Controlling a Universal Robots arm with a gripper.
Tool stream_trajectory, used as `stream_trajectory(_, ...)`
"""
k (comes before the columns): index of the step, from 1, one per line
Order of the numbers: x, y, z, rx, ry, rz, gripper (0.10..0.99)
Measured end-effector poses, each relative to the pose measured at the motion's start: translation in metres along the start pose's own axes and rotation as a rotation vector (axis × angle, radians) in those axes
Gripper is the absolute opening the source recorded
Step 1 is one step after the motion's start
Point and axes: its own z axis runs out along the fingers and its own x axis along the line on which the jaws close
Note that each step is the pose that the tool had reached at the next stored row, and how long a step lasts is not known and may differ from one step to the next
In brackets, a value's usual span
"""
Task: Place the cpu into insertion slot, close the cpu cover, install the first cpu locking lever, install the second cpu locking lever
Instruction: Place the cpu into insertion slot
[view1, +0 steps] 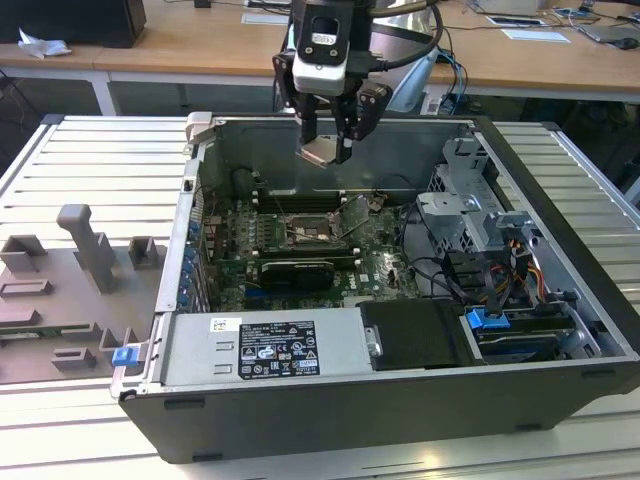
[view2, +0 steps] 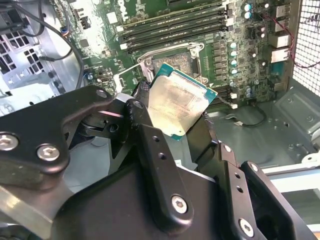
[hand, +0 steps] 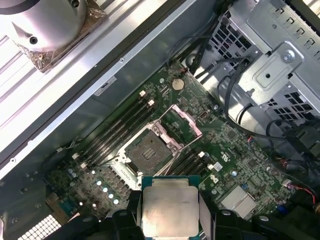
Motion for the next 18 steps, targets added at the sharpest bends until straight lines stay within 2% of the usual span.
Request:
stream_trajectory(8, 0.0001, 0.0001, 0.0002, 0.006, -0.0088, 0.049, 0.545)
stream_trajectory(18, 0.0001, 0.0, 0.0017, 0.011, -0.0189, 0.164, 0.545)
